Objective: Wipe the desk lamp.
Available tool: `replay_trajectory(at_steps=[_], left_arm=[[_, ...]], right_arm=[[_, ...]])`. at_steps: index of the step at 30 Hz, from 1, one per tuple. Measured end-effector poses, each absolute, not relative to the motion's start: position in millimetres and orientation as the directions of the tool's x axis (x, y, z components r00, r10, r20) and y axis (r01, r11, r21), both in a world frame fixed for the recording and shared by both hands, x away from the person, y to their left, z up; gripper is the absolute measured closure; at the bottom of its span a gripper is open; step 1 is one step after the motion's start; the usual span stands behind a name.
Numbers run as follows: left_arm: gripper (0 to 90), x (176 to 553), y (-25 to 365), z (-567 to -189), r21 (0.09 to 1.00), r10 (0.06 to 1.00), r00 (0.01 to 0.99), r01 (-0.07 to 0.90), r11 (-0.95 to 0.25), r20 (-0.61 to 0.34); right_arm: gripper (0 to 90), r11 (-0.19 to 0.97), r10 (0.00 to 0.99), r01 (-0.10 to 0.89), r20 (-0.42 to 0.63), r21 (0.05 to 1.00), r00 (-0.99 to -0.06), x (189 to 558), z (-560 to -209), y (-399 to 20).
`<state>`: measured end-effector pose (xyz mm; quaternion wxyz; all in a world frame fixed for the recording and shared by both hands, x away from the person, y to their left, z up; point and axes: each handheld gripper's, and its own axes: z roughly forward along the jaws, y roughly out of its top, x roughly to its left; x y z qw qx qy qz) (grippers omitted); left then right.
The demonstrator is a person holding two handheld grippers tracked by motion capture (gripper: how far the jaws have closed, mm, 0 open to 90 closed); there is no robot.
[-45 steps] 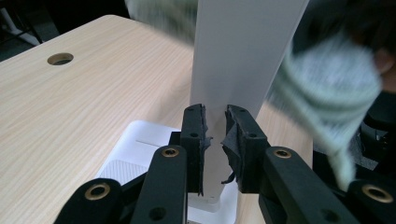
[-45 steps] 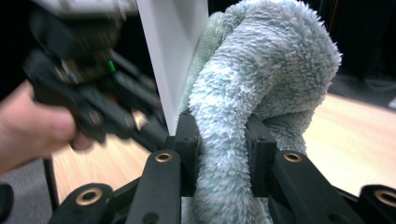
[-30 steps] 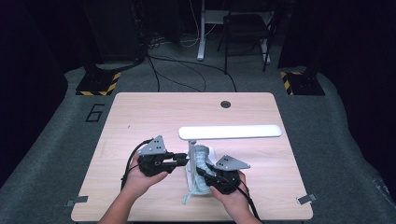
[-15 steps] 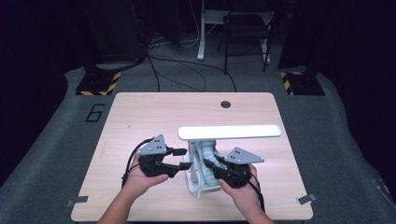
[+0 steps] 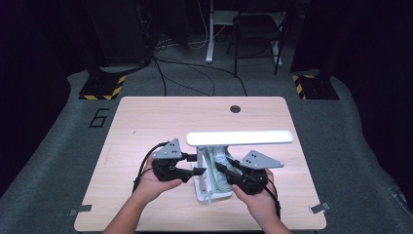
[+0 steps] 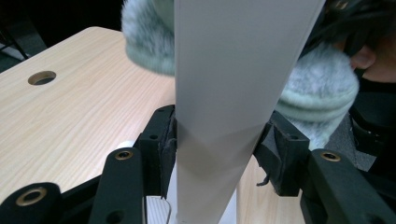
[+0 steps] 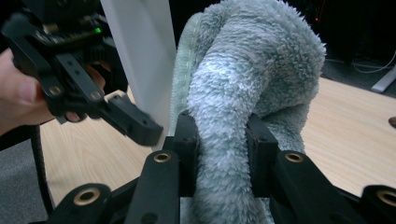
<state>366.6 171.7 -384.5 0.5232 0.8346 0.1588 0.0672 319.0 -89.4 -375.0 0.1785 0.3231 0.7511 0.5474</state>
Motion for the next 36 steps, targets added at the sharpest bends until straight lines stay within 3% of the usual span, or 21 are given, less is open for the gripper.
replay_trajectory(at_steps=[15,26,36], left_arm=[[52.3,362.6,169.4,-383.5,0.892,0.362,0.932,0.178,-0.415,-0.018],[52.5,361.2,167.6,-383.9,0.894,0.370,0.929,0.183,-0.409,-0.021],[52.5,360.4,167.1,-383.4,0.891,0.378,0.925,0.190,-0.412,-0.022]], right_arm=[[71.2,0.162,0.658,0.209,0.053,0.964,-0.751,307.1,-333.4,-78.2],[73.0,0.053,0.662,0.157,0.083,0.986,-0.745,300.1,-334.2,-82.9],[73.7,-0.042,0.706,0.167,0.148,0.985,-0.693,295.9,-342.8,-109.0]])
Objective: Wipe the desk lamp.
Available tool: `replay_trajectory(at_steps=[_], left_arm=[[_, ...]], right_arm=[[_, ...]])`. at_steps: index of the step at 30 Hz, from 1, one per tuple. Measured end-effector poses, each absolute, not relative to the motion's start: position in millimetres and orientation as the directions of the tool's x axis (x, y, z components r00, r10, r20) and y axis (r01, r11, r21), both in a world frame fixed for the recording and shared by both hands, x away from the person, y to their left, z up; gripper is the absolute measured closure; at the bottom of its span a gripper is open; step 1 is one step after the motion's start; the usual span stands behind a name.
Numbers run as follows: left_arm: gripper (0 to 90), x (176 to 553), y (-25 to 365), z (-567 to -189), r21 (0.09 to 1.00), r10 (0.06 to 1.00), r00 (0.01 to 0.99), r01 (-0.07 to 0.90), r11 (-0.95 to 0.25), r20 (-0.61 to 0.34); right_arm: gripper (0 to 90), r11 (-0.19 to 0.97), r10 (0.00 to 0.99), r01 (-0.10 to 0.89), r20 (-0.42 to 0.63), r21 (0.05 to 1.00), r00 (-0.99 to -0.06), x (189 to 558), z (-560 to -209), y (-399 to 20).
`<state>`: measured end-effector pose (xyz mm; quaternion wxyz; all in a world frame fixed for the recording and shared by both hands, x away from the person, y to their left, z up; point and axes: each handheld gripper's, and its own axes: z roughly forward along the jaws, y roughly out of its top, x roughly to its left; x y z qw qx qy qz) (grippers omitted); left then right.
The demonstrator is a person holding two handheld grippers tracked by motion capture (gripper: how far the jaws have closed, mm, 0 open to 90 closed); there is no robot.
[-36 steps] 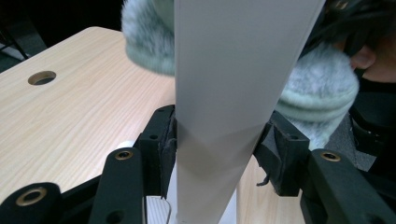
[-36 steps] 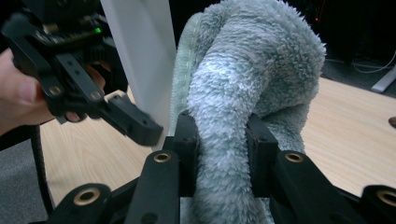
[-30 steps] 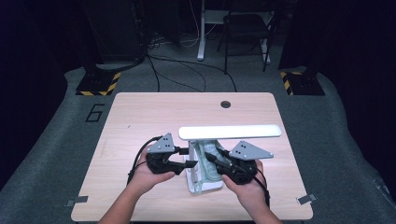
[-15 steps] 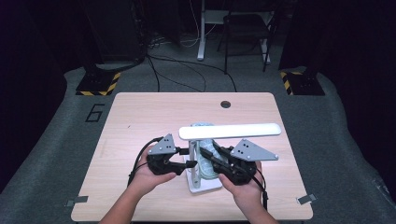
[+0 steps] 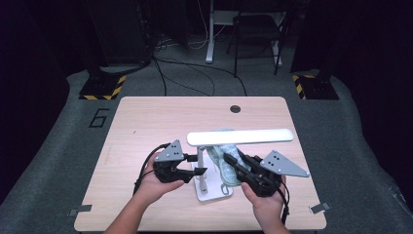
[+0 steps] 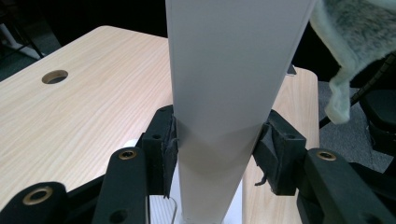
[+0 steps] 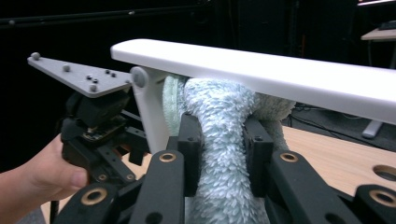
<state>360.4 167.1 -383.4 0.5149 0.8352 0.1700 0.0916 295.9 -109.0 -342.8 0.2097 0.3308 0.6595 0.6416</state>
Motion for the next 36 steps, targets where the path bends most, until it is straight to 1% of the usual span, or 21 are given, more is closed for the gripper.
replay_trajectory(at_steps=[16,19,28,36], left_arm=[[52.6,361.3,168.1,-382.2,0.886,0.384,0.923,0.193,-0.422,-0.019],[52.8,362.7,169.2,-381.0,0.883,0.398,0.917,0.198,-0.426,-0.013],[52.8,366.7,174.2,-380.4,0.881,0.413,0.911,0.200,-0.428,-0.006],[52.8,370.4,183.1,-379.6,0.878,0.404,0.915,0.205,-0.433,-0.014]], right_arm=[[73.7,-0.100,0.793,0.183,0.190,0.978,-0.579,302.1,-352.8,-157.2],[73.6,-0.118,0.807,0.192,0.206,0.974,-0.554,306.8,-354.2,-168.4],[73.5,-0.123,0.831,0.208,0.215,0.970,-0.512,314.4,-355.3,-184.8],[73.5,-0.127,0.849,0.213,0.218,0.969,-0.482,318.1,-354.0,-198.1]])
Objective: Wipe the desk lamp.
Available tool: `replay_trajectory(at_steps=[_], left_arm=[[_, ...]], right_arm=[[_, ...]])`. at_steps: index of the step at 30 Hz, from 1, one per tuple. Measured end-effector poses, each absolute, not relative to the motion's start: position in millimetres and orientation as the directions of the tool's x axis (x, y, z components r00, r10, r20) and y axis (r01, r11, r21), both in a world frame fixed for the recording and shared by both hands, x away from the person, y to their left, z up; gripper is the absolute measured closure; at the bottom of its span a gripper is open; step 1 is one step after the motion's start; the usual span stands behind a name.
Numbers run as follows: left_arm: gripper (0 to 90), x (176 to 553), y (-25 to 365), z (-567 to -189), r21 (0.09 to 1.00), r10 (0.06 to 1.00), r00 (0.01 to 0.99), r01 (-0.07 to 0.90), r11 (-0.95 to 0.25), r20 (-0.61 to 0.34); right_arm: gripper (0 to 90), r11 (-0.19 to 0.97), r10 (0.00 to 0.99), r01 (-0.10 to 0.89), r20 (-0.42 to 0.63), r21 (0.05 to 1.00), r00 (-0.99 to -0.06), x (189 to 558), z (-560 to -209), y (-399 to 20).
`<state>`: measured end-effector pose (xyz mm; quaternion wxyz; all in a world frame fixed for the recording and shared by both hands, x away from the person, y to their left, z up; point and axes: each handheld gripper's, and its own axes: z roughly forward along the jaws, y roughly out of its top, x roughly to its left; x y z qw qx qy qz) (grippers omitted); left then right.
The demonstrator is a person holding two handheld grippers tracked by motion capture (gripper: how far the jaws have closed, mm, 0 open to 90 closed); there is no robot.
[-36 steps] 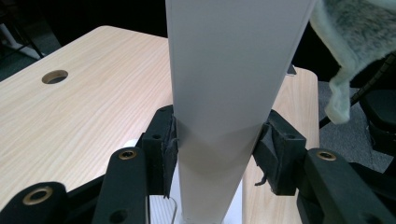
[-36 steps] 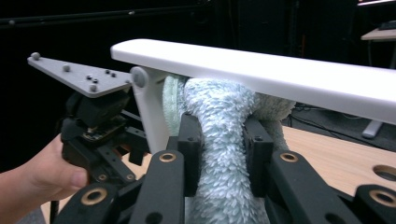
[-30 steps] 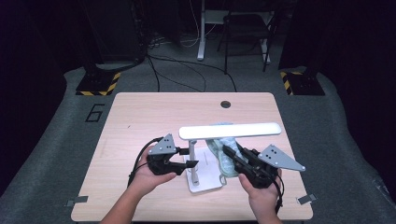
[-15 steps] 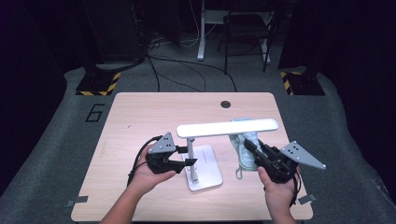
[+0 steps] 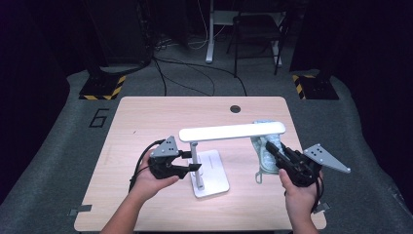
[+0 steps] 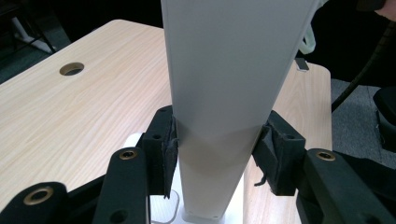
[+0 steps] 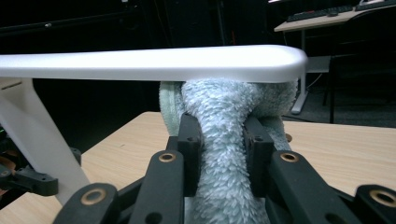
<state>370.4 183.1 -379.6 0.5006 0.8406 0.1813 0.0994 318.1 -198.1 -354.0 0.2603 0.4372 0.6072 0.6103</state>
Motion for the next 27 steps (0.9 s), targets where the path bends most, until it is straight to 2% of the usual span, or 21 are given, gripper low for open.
replay_trajectory(at_steps=[15,27], left_arm=[[52.7,374.8,188.4,-382.6,0.885,0.405,0.914,0.206,-0.418,-0.022],[52.7,373.8,187.0,-383.8,0.889,0.418,0.908,0.208,-0.408,-0.021]], right_arm=[[73.5,-0.121,0.858,0.231,0.219,0.965,-0.464,326.5,-354.6,-197.0],[73.5,-0.044,0.792,0.212,0.163,0.976,-0.588,324.0,-344.0,-141.0]])
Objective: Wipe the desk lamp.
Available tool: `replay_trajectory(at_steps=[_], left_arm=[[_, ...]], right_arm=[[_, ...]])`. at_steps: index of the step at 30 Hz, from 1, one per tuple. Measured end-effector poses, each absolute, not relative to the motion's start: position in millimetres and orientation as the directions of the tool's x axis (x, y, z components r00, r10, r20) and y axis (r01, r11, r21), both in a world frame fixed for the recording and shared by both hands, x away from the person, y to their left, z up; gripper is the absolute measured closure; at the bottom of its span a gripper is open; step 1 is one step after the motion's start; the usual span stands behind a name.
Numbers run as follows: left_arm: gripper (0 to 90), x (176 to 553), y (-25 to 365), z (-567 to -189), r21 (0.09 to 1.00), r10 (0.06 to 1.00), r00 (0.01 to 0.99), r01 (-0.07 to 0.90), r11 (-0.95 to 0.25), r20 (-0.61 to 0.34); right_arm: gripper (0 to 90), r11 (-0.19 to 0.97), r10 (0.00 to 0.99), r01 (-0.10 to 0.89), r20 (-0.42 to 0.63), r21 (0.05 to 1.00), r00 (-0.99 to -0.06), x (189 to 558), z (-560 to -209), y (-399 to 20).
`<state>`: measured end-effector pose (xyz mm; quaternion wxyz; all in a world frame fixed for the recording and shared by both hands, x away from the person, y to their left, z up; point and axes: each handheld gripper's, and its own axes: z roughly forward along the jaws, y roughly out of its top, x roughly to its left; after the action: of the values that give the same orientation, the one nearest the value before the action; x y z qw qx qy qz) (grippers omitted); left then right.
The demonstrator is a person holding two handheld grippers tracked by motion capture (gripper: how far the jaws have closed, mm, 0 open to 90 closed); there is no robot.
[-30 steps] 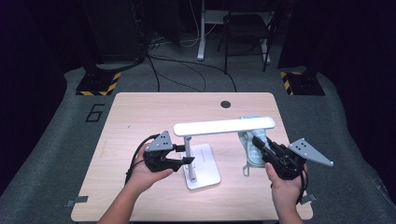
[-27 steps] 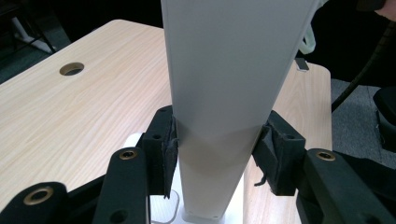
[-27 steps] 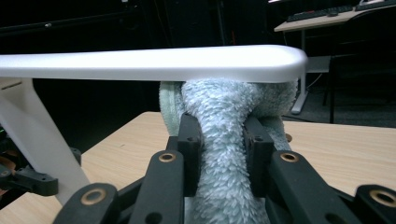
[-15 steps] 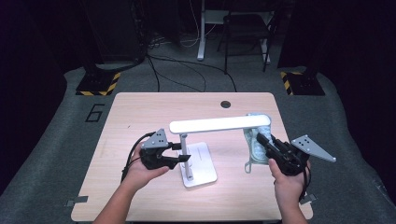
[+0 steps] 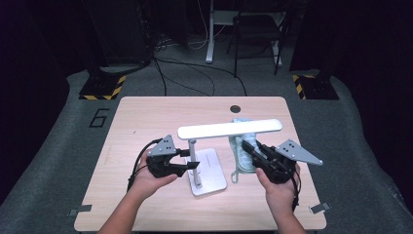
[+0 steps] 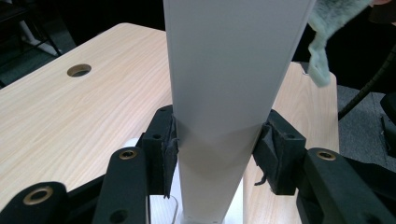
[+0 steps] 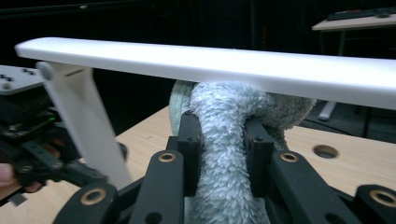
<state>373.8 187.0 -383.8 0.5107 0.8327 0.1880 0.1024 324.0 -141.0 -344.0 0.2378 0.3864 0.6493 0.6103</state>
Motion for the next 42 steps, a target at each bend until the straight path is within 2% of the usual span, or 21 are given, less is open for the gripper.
replay_trajectory(at_steps=[13,22,32,42], left_arm=[[52.7,373.2,185.0,-384.2,0.891,0.429,0.903,0.200,-0.407,-0.007],[52.8,373.0,185.0,-384.4,0.894,0.430,0.903,0.199,-0.402,-0.008],[52.7,373.1,184.3,-383.9,0.888,0.421,0.907,0.203,-0.412,-0.012],[52.7,373.1,184.8,-384.2,0.888,0.420,0.907,0.208,-0.410,-0.018]], right_arm=[[73.4,0.018,0.693,0.169,0.110,0.985,-0.713,319.1,-334.4,-86.5],[73.5,0.038,0.642,0.141,0.084,0.989,-0.762,314.4,-330.9,-64.7],[73.6,-0.004,0.685,0.162,0.121,0.987,-0.719,315.6,-337.6,-89.3],[73.5,-0.029,0.777,0.169,0.129,0.985,-0.616,316.5,-346.2,-133.3]])
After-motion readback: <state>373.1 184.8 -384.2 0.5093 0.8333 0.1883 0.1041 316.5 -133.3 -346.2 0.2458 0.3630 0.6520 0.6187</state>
